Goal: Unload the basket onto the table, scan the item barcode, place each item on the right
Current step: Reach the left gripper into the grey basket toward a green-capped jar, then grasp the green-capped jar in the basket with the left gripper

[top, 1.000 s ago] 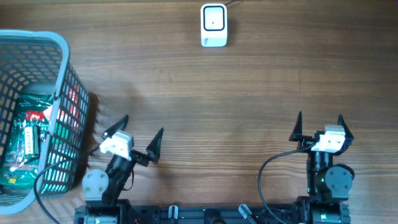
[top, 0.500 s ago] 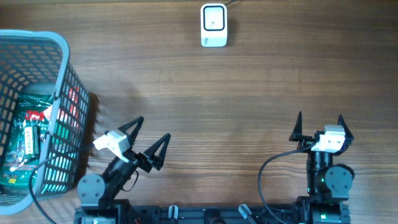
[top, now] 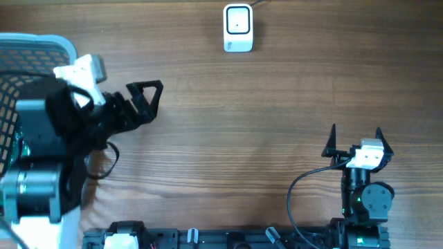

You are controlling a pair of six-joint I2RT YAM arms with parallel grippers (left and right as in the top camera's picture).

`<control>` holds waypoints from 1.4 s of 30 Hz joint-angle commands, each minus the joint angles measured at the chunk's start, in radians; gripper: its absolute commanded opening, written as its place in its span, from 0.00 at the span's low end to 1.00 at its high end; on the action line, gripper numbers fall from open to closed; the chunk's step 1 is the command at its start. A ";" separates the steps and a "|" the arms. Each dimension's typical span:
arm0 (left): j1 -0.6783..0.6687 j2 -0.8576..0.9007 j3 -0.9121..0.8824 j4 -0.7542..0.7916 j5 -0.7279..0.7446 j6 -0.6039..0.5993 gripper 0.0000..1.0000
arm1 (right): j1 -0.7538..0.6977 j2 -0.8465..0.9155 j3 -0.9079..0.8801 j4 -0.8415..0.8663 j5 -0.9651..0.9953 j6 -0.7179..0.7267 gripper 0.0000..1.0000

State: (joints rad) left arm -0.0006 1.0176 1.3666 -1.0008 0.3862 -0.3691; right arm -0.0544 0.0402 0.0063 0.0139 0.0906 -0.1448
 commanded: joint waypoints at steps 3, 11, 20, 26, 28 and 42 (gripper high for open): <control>0.064 0.132 0.091 0.020 -0.132 -0.176 1.00 | -0.002 -0.005 -0.001 0.003 0.013 -0.013 0.99; 0.364 0.277 0.504 -0.166 -0.320 -0.220 1.00 | -0.002 -0.005 -0.001 0.003 0.013 -0.013 1.00; 0.648 0.496 0.512 -0.431 -0.585 -0.406 1.00 | -0.002 -0.005 -0.001 0.003 0.013 -0.013 1.00; 0.666 0.712 0.490 -0.577 -0.555 -0.410 1.00 | -0.002 -0.005 -0.001 0.003 0.013 -0.013 1.00; 0.666 0.737 0.437 -0.568 -0.555 -0.429 1.00 | -0.002 -0.005 -0.001 0.003 0.013 -0.013 1.00; 0.666 0.739 -0.082 -0.208 -0.472 -0.455 1.00 | -0.002 -0.005 -0.001 0.003 0.012 -0.013 1.00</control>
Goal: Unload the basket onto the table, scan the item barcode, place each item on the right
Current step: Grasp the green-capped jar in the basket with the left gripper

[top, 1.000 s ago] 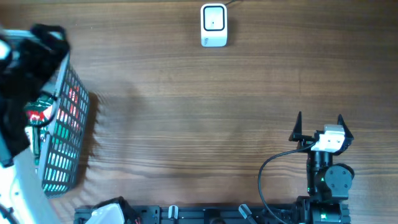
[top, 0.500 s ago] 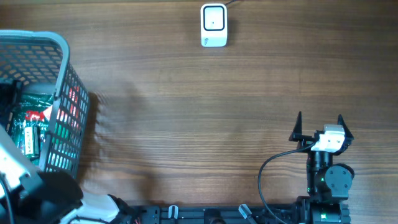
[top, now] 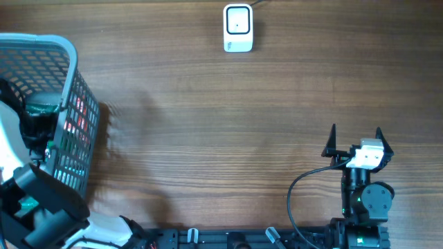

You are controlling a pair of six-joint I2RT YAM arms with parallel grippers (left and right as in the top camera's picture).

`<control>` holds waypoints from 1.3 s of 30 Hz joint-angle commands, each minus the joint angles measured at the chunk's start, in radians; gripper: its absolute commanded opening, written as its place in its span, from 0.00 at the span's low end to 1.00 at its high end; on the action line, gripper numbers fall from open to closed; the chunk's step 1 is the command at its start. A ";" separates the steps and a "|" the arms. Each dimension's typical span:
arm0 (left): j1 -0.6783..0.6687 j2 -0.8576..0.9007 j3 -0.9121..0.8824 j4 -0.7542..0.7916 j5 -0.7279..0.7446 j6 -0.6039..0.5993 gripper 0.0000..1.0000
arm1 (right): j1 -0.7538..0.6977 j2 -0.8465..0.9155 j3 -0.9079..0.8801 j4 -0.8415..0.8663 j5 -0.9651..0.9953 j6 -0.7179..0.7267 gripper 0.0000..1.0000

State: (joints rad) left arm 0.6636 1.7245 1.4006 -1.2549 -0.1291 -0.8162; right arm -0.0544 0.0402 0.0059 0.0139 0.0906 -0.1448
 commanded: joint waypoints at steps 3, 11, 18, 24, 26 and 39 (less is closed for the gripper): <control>0.002 0.032 -0.156 0.084 0.053 -0.007 1.00 | -0.002 -0.005 -0.001 0.003 0.013 -0.013 1.00; 0.002 0.026 -0.156 0.058 0.039 -0.007 1.00 | -0.002 -0.005 -0.001 0.003 0.013 -0.013 1.00; 0.002 0.026 -0.157 0.093 -0.101 0.001 1.00 | -0.002 -0.005 -0.001 0.003 0.013 -0.013 1.00; 0.001 0.026 -0.242 0.235 -0.100 0.001 1.00 | -0.002 -0.005 -0.001 0.003 0.013 -0.013 1.00; 0.002 0.026 -0.301 0.303 -0.100 0.001 1.00 | -0.002 -0.005 -0.001 0.003 0.013 -0.013 1.00; 0.002 0.016 -0.241 0.280 -0.097 0.001 0.72 | -0.002 -0.005 -0.001 0.003 0.013 -0.013 1.00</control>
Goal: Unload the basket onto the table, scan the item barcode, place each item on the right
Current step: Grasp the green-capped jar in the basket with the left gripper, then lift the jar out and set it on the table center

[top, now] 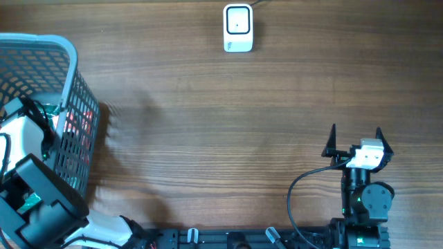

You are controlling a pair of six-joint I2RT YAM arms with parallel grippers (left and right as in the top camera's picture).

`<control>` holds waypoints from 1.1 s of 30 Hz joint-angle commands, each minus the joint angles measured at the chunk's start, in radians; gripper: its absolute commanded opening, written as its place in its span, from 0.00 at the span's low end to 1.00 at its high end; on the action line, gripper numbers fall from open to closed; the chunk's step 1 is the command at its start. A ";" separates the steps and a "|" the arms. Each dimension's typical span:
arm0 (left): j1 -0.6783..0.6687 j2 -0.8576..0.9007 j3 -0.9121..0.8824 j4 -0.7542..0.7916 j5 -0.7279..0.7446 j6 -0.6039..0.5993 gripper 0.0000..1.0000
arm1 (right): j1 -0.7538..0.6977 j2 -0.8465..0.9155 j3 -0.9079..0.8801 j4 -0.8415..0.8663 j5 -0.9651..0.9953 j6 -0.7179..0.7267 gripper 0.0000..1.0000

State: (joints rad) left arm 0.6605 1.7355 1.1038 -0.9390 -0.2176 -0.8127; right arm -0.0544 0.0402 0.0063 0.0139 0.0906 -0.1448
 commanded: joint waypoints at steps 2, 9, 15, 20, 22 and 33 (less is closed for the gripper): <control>0.005 -0.001 0.083 -0.053 -0.008 -0.003 0.72 | -0.002 -0.005 -0.001 0.003 0.013 -0.013 0.99; 0.005 -0.097 0.184 -0.125 -0.008 -0.003 0.73 | -0.002 -0.005 -0.001 0.003 0.013 -0.013 1.00; 0.004 -0.241 0.399 -0.263 0.029 -0.003 0.73 | -0.002 -0.005 -0.001 0.003 0.013 -0.013 0.99; -0.040 -0.437 0.491 -0.253 0.279 -0.003 0.74 | -0.002 -0.005 -0.001 0.003 0.013 -0.013 1.00; -0.135 -0.515 0.491 -0.212 0.389 -0.004 0.75 | -0.002 -0.005 -0.001 0.002 0.013 -0.013 1.00; -1.056 -0.384 0.465 -0.195 0.086 -0.048 0.76 | -0.002 -0.005 -0.001 0.002 0.013 -0.013 1.00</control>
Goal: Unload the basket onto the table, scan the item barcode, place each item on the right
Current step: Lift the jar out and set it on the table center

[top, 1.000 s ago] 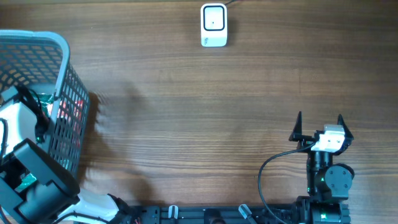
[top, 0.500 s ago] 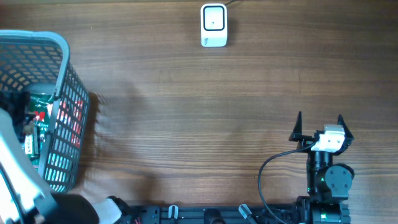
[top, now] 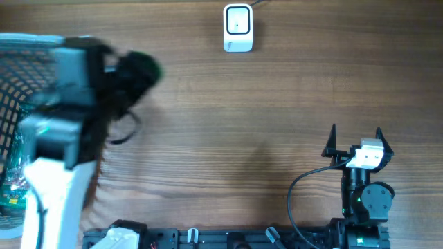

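The white barcode scanner (top: 237, 28) stands at the far middle of the table. My left arm is blurred with motion, reaching out of the grey mesh basket (top: 21, 43) at the left. At its tip my left gripper (top: 135, 72) seems shut on a dark item with a green end (top: 147, 66); the fingers themselves are lost in the blur. The item hangs just right of the basket, well left of the scanner. My right gripper (top: 356, 131) rests open and holds nothing at the near right.
More packaged goods (top: 12, 194) show through the basket's mesh at the lower left. A black cable (top: 297, 200) loops beside the right arm's base. The arm mounts run along the near edge.
My left arm was down inside the basket. Now it is up and over the basket's right rim, with a dark green-ended item at its tip. The right arm is unchanged.
My left gripper first hung open and empty just right of the basket. At the following two moments the arm was lowered into the basket among the goods. Now it is out to the right again, carrying a dark green-ended item. The right arm stayed parked.
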You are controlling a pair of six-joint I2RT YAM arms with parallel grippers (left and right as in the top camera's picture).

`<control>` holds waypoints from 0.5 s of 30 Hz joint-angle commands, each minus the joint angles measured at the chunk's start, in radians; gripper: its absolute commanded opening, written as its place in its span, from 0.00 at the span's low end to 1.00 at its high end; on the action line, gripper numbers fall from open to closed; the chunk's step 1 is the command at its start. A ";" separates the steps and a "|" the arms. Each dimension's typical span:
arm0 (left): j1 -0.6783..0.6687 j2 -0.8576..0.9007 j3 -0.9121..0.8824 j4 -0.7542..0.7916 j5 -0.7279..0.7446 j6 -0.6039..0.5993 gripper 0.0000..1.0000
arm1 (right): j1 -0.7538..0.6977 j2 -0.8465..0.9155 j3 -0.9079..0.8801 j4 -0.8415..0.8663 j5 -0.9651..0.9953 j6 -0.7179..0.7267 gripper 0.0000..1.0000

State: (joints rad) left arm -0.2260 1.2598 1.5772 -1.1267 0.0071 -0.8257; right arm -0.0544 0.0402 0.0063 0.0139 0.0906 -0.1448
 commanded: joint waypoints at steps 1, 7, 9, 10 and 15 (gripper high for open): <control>-0.236 0.140 -0.008 -0.007 -0.172 -0.046 0.76 | -0.002 -0.005 -0.001 0.003 0.013 -0.013 1.00; -0.488 0.533 -0.008 0.072 -0.267 -0.085 0.77 | -0.002 -0.005 -0.001 0.003 0.013 -0.013 1.00; -0.526 0.640 -0.008 0.117 -0.266 -0.102 0.77 | -0.002 -0.005 -0.001 0.003 0.013 -0.013 1.00; -0.545 0.693 -0.008 0.143 -0.267 -0.103 0.77 | -0.002 -0.005 -0.001 0.003 0.013 -0.013 1.00; -0.613 0.849 -0.008 0.242 -0.363 -0.103 0.78 | -0.002 -0.005 -0.001 0.003 0.013 -0.013 1.00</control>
State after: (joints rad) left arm -0.8124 2.0758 1.5661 -0.9035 -0.2527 -0.9123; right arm -0.0544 0.0402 0.0063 0.0143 0.0906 -0.1448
